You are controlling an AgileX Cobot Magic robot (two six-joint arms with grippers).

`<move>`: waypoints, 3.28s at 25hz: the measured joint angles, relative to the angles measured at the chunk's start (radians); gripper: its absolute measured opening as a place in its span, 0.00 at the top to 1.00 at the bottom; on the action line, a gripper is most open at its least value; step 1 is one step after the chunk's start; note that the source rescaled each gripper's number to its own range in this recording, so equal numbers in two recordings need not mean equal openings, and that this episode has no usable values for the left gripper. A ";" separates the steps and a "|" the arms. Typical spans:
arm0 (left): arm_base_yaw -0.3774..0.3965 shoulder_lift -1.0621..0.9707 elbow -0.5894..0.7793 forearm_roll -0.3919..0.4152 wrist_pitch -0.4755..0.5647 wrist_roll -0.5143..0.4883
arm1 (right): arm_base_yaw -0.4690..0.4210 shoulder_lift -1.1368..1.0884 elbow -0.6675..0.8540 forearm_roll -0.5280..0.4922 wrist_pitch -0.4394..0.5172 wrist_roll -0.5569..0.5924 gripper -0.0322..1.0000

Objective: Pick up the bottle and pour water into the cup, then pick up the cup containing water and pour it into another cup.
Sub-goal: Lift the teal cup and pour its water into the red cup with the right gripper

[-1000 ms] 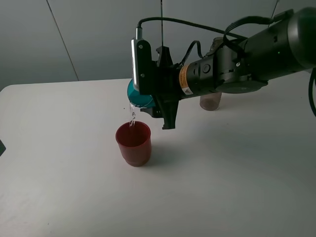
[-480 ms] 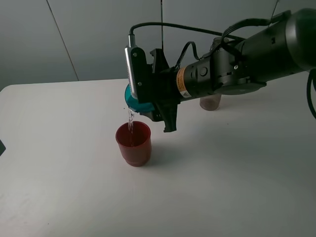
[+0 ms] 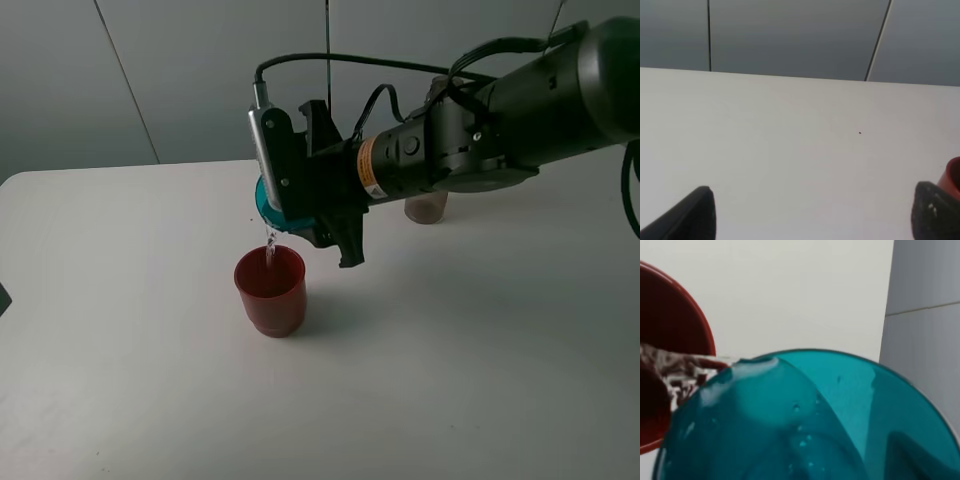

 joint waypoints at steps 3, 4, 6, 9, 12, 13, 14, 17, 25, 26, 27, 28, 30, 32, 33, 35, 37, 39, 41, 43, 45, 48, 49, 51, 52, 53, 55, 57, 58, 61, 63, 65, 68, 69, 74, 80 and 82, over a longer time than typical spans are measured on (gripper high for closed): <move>0.000 0.000 0.000 0.000 0.000 0.002 | 0.028 0.000 -0.011 0.000 0.026 -0.017 0.89; 0.000 0.000 0.000 0.000 0.000 0.002 | 0.034 0.000 -0.016 0.000 0.031 -0.019 0.89; 0.000 0.000 0.000 0.000 0.000 0.002 | 0.042 0.000 -0.030 0.000 0.043 -0.025 0.89; 0.000 0.000 0.000 0.000 0.000 0.002 | 0.045 -0.001 -0.038 0.000 0.052 -0.034 0.89; 0.000 0.000 0.000 0.000 0.000 0.002 | 0.045 -0.001 -0.044 0.000 0.068 -0.057 0.89; 0.000 0.000 0.000 0.000 0.000 0.002 | 0.045 -0.001 -0.046 0.000 0.071 -0.061 0.89; 0.000 0.000 0.000 0.000 0.000 0.002 | 0.045 -0.001 -0.046 0.000 0.076 -0.064 0.89; 0.000 0.000 0.000 0.000 0.000 0.002 | 0.045 -0.001 -0.048 0.000 0.083 -0.071 0.89; 0.000 0.000 0.000 0.000 0.000 0.002 | 0.046 -0.001 -0.048 0.000 0.083 -0.136 0.89; 0.000 0.000 0.000 0.000 0.000 0.002 | 0.046 -0.001 -0.048 0.000 0.085 -0.141 0.89; 0.000 0.000 0.000 0.000 0.000 0.002 | 0.046 -0.001 -0.048 0.000 0.085 -0.152 0.89; 0.000 0.000 0.000 0.000 0.000 0.002 | 0.046 -0.001 -0.048 0.000 0.085 -0.159 0.89; 0.000 0.000 0.000 0.000 0.000 0.002 | 0.046 -0.001 -0.048 0.000 0.085 -0.169 0.89; 0.000 0.000 0.000 0.000 0.000 0.002 | 0.046 -0.001 -0.048 0.000 0.085 -0.192 0.89; 0.000 0.000 0.000 0.000 0.000 0.002 | 0.046 -0.001 -0.048 0.000 0.085 -0.201 0.89; 0.000 0.000 0.000 0.000 0.000 0.002 | 0.046 -0.001 -0.048 0.002 0.085 -0.220 0.89; 0.000 0.000 0.000 0.000 0.000 0.002 | 0.046 -0.001 -0.048 0.011 0.085 -0.238 0.89; 0.000 0.000 0.000 0.000 0.000 0.002 | 0.046 0.003 -0.048 0.033 0.085 -0.253 0.89; 0.000 0.000 0.000 0.000 0.000 0.002 | 0.046 0.017 -0.048 0.043 0.085 -0.264 0.89; 0.000 0.000 0.000 0.000 0.000 0.002 | 0.046 0.031 -0.048 0.052 0.085 -0.277 0.89; 0.000 0.000 0.000 0.000 0.000 0.002 | 0.046 0.036 -0.048 0.054 0.085 -0.287 0.89; 0.000 0.000 0.000 0.000 0.000 0.002 | 0.046 0.038 -0.048 0.056 0.079 -0.305 0.89; 0.000 0.000 0.000 0.000 0.000 0.002 | 0.046 0.038 -0.048 0.056 0.074 -0.318 0.89; 0.000 0.000 0.000 0.000 0.000 0.002 | 0.046 0.038 -0.048 0.056 0.063 -0.343 0.89; 0.000 0.000 0.000 0.000 0.000 0.002 | 0.046 0.038 -0.048 0.059 0.062 -0.357 0.89; 0.000 0.000 0.000 0.000 0.000 0.002 | 0.046 0.038 -0.048 0.068 0.060 -0.374 0.89; 0.000 0.000 0.000 0.000 0.000 0.002 | 0.046 0.038 -0.048 0.081 0.060 -0.404 0.89; 0.000 0.000 0.000 0.000 0.000 0.002 | 0.046 0.038 -0.048 0.082 0.060 -0.429 0.89; 0.000 0.000 0.000 0.000 0.000 0.002 | 0.046 0.038 -0.048 0.088 0.058 -0.441 0.89; 0.000 0.000 0.000 0.000 0.000 0.002 | 0.046 0.038 -0.048 0.109 0.058 -0.493 0.89; 0.000 0.000 0.000 0.000 0.000 0.002 | 0.046 0.038 -0.048 0.121 0.056 -0.537 0.89; 0.000 0.000 0.000 0.000 0.000 0.002 | 0.046 0.038 -0.050 0.134 0.056 -0.571 0.89; 0.000 0.000 0.000 0.000 0.000 0.002 | 0.046 0.038 -0.067 0.135 0.053 -0.596 0.89; 0.000 0.000 0.000 0.000 0.000 0.002 | 0.046 0.038 -0.072 0.139 0.048 -0.603 0.89; 0.000 0.000 0.000 0.000 0.000 0.002 | 0.046 0.038 -0.075 0.185 0.032 -0.706 0.89; 0.000 0.000 0.000 0.000 0.000 0.002 | 0.046 0.038 -0.075 0.189 0.029 -0.805 0.89; 0.000 0.000 0.000 0.000 0.000 0.002 | 0.046 0.038 -0.075 0.191 0.029 -0.824 0.89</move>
